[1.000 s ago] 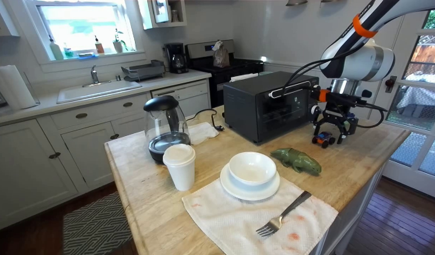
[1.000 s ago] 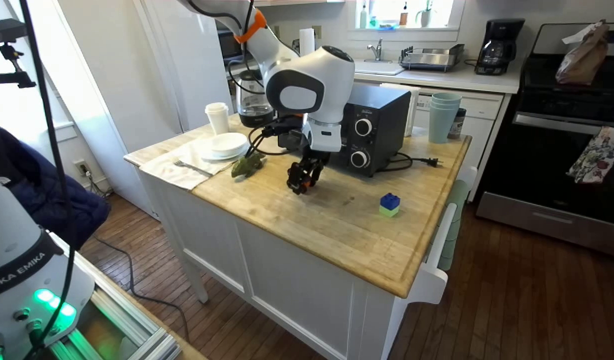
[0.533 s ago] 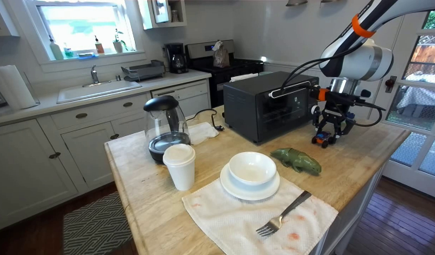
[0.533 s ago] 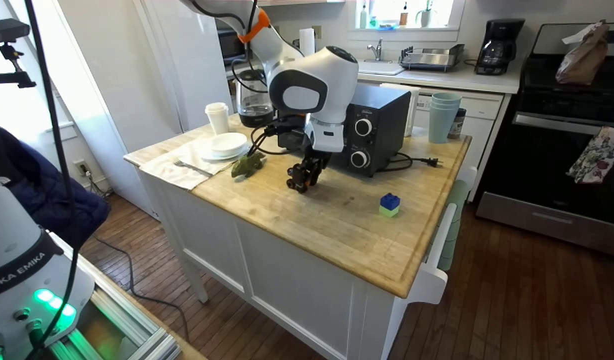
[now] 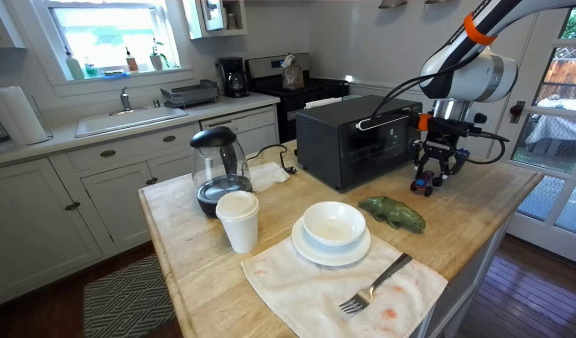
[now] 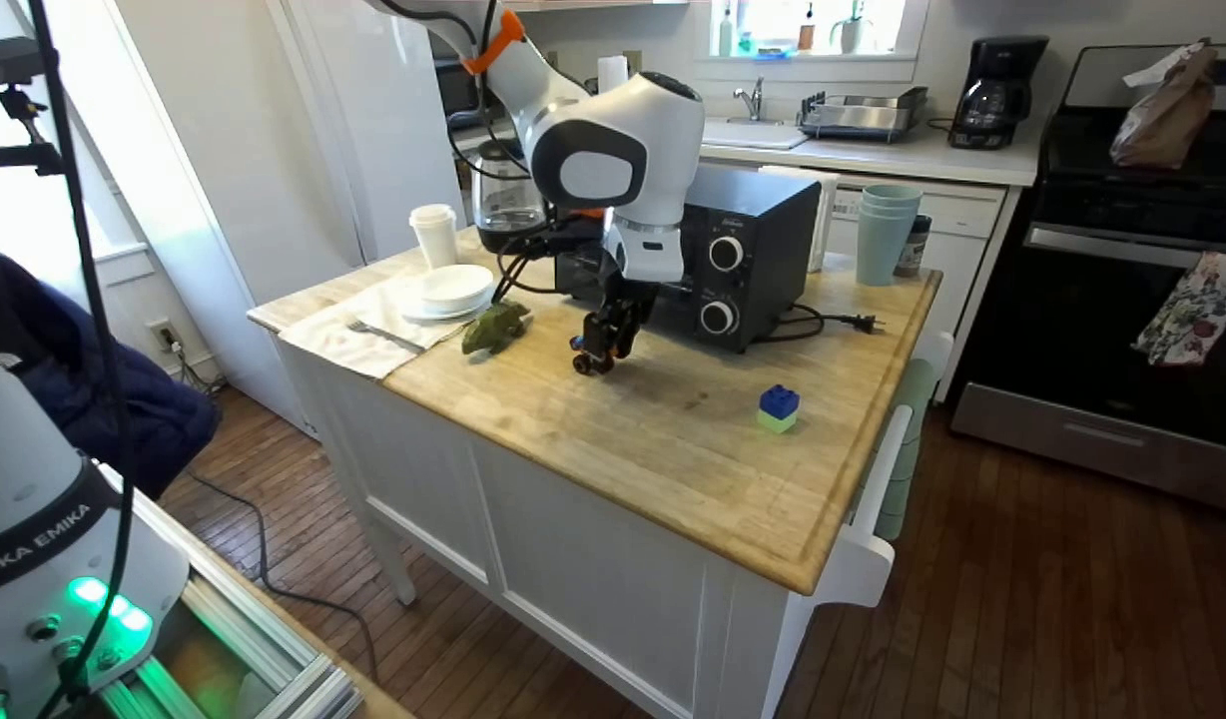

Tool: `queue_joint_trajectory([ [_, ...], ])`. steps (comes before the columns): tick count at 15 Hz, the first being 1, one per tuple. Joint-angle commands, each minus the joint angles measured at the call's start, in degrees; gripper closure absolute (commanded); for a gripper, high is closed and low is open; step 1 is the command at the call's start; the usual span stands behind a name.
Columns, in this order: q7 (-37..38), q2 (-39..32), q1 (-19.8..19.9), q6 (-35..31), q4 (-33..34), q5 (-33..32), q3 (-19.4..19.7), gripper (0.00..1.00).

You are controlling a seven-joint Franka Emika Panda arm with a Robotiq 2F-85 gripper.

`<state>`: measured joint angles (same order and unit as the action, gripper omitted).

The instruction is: Flip the toy truck over

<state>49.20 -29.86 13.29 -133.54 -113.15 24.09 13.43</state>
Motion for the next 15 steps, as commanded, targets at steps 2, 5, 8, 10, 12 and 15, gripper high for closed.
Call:
queue_joint_trajectory([
  [2,2.69,3.88,-3.32,-2.83,-3.31,-5.65,2.13,0.66],
  [5,3.48,5.27,-4.64,-4.83,-4.44,-8.73,2.90,0.66],
  [8,5.32,6.19,-6.03,-6.56,-5.17,-12.91,4.34,0.66],
  [10,7.22,6.44,-7.17,-8.54,-5.60,-16.66,5.72,0.66],
  [12,9.53,6.41,-8.38,-10.42,-6.07,-20.59,7.20,0.66],
  [15,13.63,6.13,-10.62,-13.41,-6.73,-27.18,9.77,0.66],
])
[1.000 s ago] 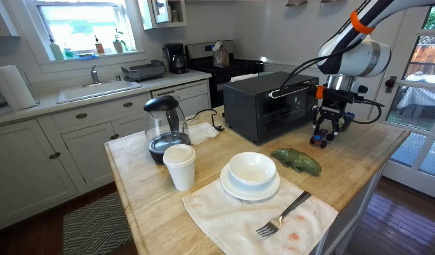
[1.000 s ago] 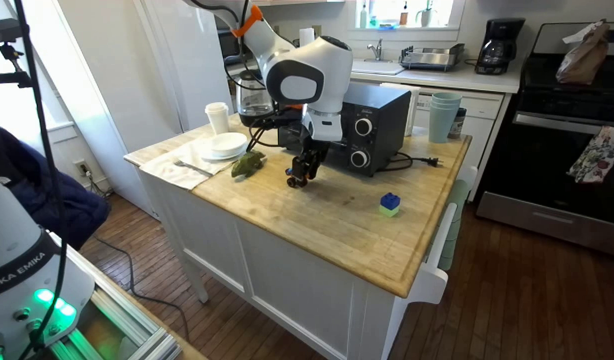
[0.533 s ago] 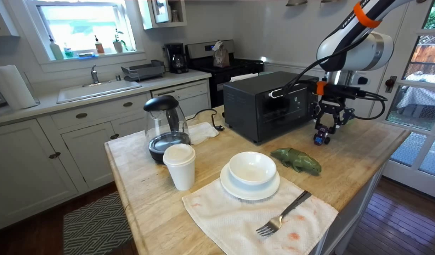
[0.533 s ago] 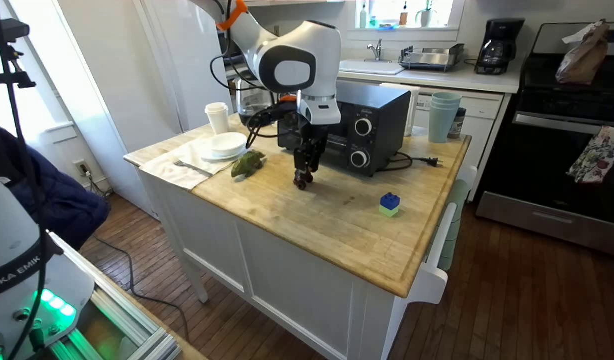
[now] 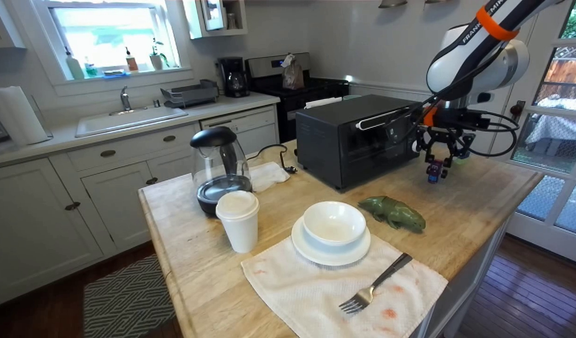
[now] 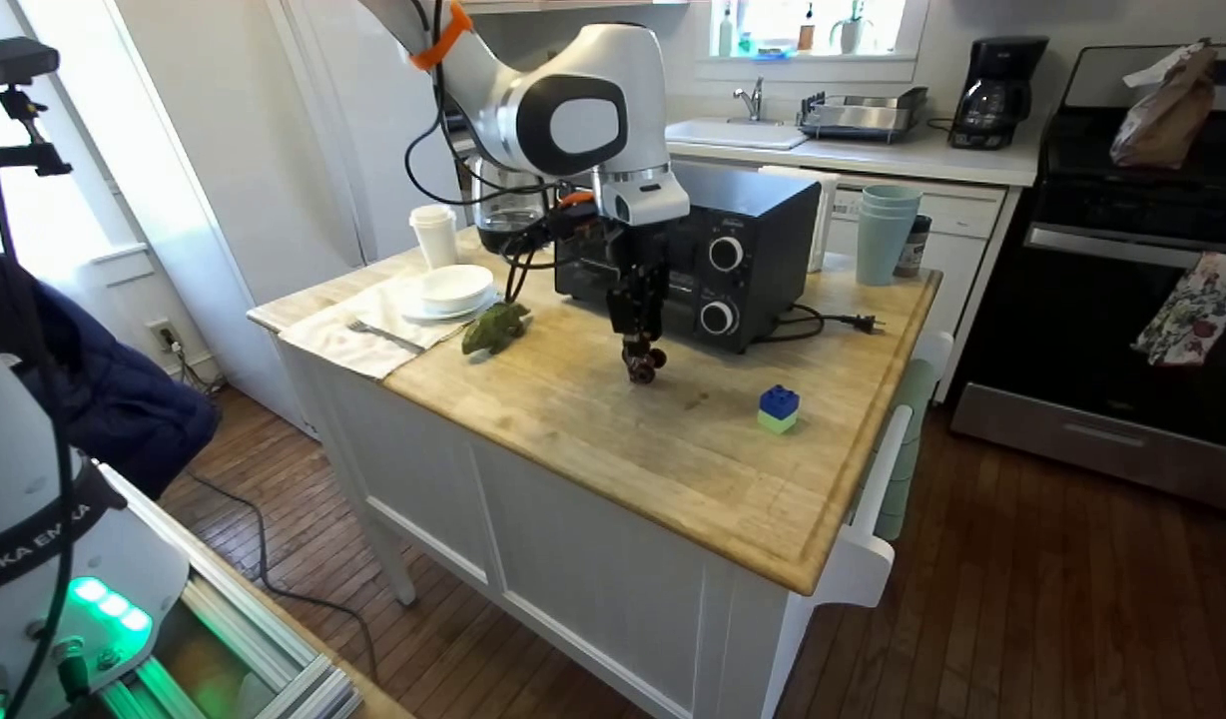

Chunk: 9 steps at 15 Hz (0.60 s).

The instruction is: Flip the toy truck over

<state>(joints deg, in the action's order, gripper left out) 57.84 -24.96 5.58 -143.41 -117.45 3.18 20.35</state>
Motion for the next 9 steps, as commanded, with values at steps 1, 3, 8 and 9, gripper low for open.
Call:
queue_joint_trajectory([
  [1,6.54,1.04,-3.70,-4.35,-2.63,-8.55,3.76,0.66],
  [3,9.63,0.73,-5.40,-5.99,-3.33,-13.06,5.55,0.66],
  [8,14.67,0.94,-7.27,-6.53,-4.87,-18.77,6.49,0.66],
  [9,15.15,0.97,-7.32,-6.42,-5.16,-19.00,6.19,0.66],
])
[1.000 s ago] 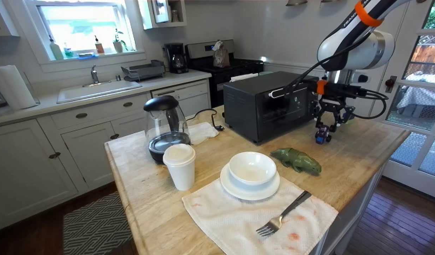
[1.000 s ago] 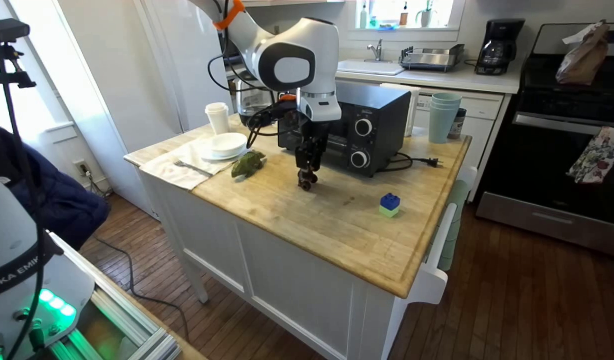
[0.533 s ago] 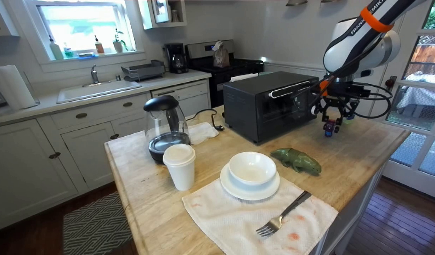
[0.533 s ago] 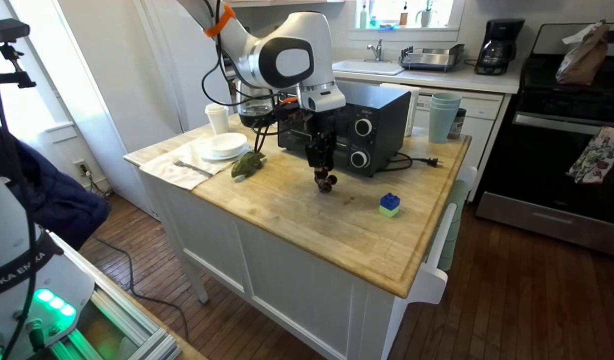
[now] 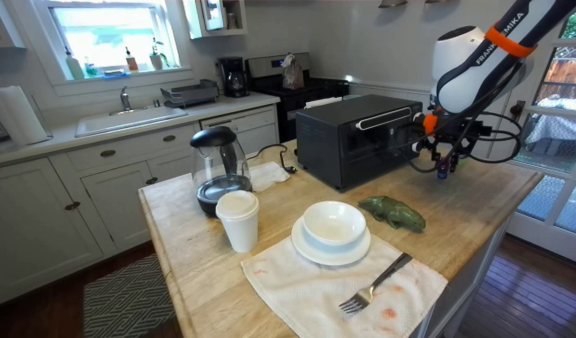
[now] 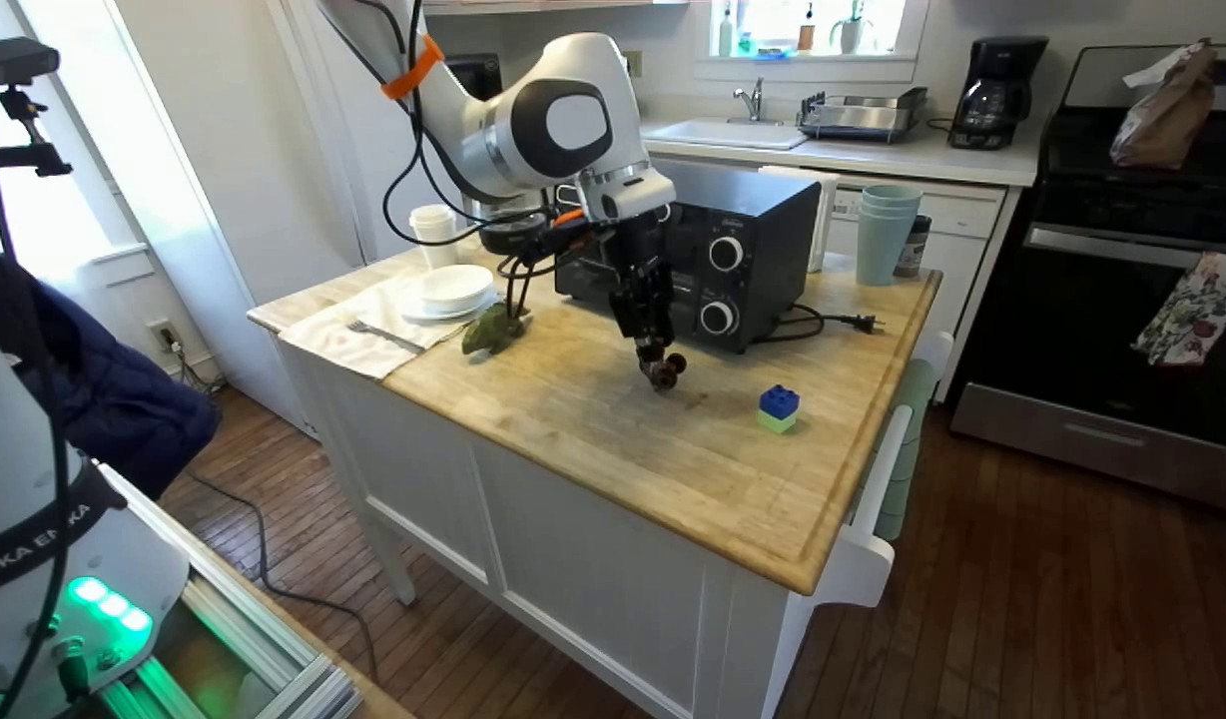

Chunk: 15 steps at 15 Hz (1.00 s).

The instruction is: Flip the toy truck over

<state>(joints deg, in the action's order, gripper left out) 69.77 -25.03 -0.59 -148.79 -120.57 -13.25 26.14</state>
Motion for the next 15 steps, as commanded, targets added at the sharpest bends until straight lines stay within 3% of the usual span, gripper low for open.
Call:
queue_joint_trajectory([
  [1,3.50,1.17,-1.14,-0.95,-2.12,-2.58,0.11,0.66],
  [6,1.93,2.26,0.70,0.08,-3.57,2.39,-3.91,0.66],
  [15,-3.65,2.80,5.98,0.24,-5.79,20.06,-13.34,0.66],
])
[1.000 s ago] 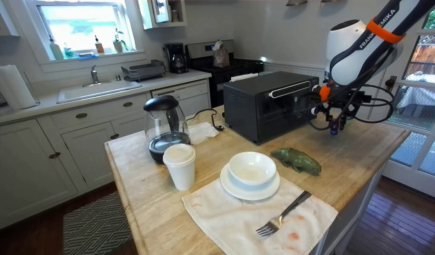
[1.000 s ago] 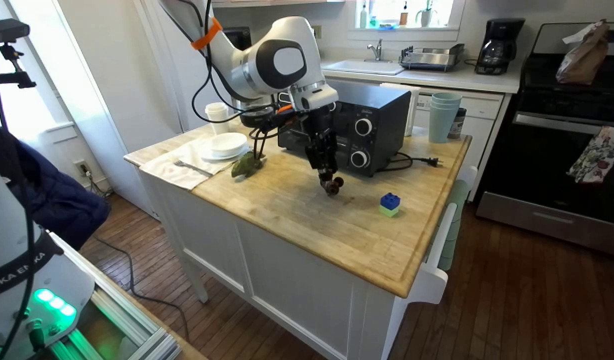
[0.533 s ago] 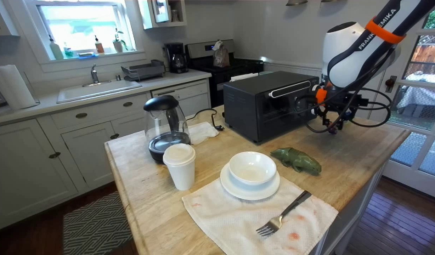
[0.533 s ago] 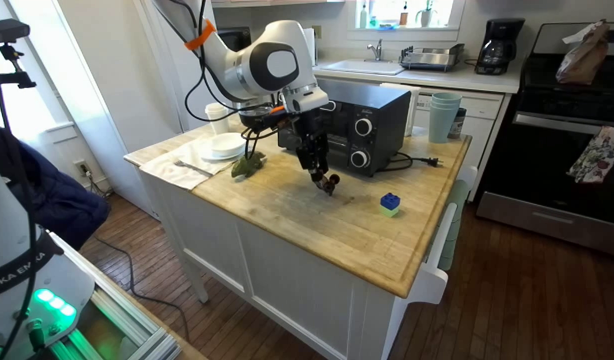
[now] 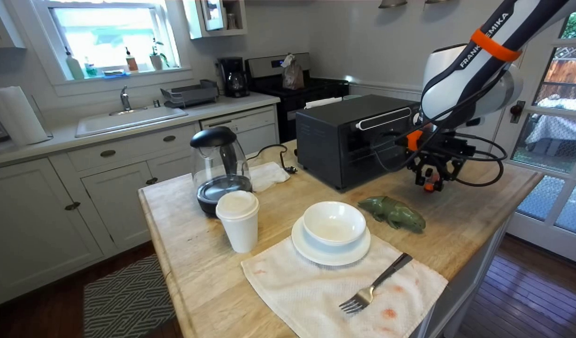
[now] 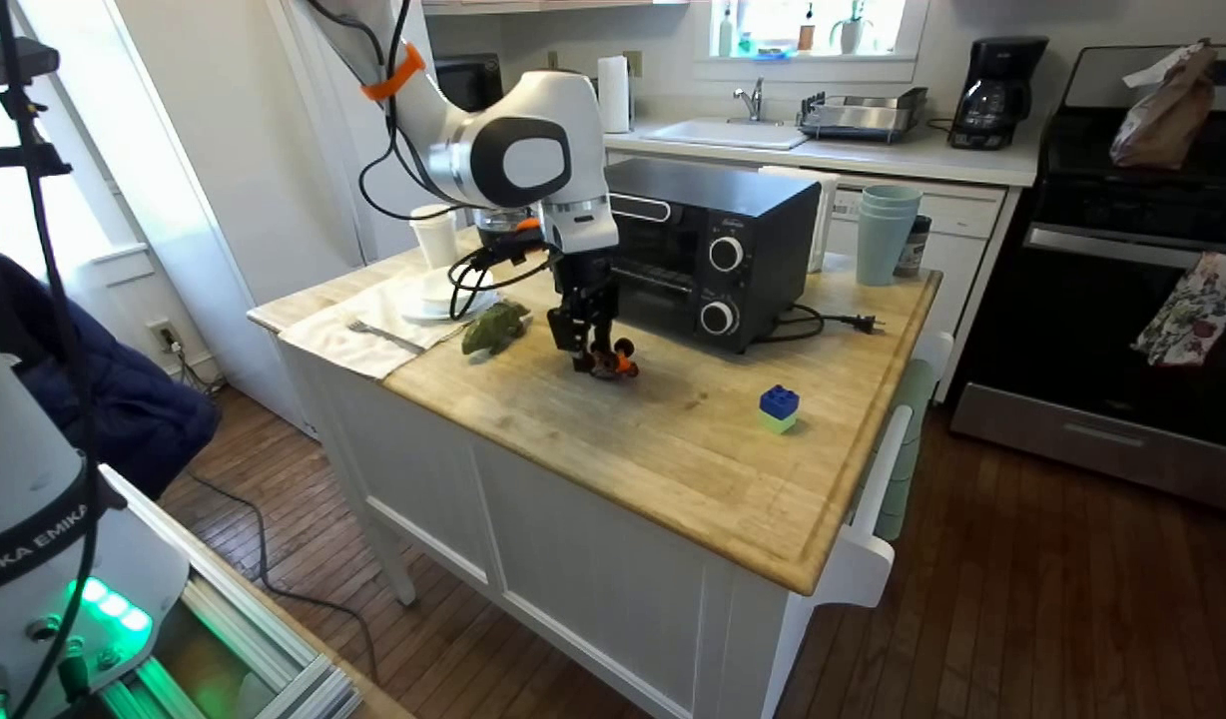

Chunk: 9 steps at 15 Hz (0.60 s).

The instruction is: Flip the toy truck over

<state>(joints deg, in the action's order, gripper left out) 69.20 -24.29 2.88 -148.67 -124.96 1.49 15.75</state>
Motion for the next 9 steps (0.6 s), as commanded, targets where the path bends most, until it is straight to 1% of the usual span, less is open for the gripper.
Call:
queue_joint_trajectory([
  [1,-3.99,2.22,2.98,0.20,-1.40,6.92,-3.57,0.66],
  [8,-8.92,3.65,4.36,0.60,-1.60,13.77,-5.39,0.66],
  [9,-9.40,3.69,4.45,0.91,-1.41,14.42,-5.45,0.16],
])
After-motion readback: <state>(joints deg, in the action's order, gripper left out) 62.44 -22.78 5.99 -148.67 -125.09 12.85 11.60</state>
